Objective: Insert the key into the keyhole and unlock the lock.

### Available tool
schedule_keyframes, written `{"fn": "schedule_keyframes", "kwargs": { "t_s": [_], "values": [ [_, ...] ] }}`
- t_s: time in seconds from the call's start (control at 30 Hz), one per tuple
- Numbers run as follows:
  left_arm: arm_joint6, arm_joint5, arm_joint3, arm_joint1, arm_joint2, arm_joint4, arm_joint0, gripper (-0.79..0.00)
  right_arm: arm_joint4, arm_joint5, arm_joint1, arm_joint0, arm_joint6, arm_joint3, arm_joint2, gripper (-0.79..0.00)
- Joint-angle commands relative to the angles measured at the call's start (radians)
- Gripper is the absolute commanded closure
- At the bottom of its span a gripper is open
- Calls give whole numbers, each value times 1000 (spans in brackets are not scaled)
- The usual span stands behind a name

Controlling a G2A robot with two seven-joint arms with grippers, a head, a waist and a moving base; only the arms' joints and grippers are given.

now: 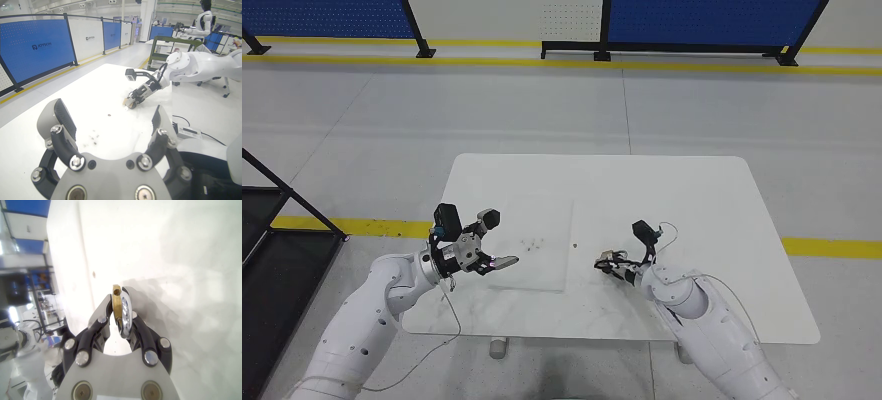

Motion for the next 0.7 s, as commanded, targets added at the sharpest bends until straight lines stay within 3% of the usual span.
{"fn": "schedule_keyframes", "kwargs": {
  "t_s": [0.0,0.07,0.1,0.17,0.2,0.23,0.67],
  "values": [
    [0,0,0,0,0,0,0,-785,-1,5,-3,8,1,5,-7,0],
    [0,0,0,0,0,0,0,-785,-1,7,-5,13,2,10,-10,0],
    [0,0,0,0,0,0,0,-785,-3,9,-6,16,1,12,-12,-52],
    [0,0,0,0,0,0,0,-785,-6,13,-8,21,-1,15,-14,-379],
    [0,0,0,0,0,0,0,-785,-9,15,-9,23,-5,15,-14,-677],
    [0,0,0,0,0,0,0,-785,-9,16,-10,24,-5,15,-14,-785],
    [0,0,0,0,0,0,0,-785,-78,-7,-8,0,-71,-39,-2,-785]
  ]
}}
